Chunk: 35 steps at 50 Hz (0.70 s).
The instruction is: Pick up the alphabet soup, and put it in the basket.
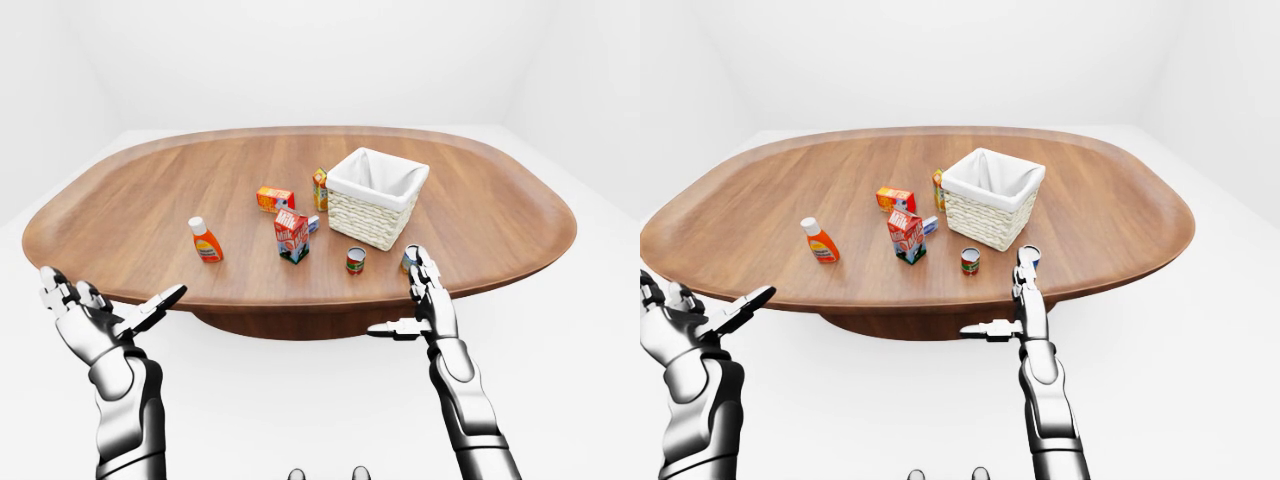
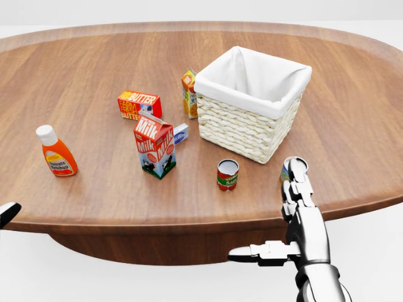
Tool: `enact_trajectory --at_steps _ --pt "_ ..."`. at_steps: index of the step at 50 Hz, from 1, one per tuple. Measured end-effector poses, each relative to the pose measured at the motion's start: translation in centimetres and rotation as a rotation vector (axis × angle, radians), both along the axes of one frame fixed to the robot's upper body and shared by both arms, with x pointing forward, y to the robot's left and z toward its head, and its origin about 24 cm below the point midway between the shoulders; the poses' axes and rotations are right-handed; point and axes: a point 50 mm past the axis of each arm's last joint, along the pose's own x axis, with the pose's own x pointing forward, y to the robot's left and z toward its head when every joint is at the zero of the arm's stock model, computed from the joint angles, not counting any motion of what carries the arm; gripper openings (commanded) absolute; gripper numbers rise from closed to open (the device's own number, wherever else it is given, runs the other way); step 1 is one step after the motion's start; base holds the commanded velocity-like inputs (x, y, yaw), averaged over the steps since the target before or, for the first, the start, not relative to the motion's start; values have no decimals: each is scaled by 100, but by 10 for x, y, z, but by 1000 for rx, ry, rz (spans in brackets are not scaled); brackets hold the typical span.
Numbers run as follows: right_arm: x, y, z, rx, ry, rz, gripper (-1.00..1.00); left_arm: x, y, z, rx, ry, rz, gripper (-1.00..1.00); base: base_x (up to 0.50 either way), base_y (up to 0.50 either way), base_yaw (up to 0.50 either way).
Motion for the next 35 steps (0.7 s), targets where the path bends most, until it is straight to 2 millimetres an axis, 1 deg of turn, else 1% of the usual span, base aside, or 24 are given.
enact_trajectory --at_steps 35 --pt "0 0 -1 -5 11 -2 100 1 -5 -1 1 -1 -33 100 0 0 0"
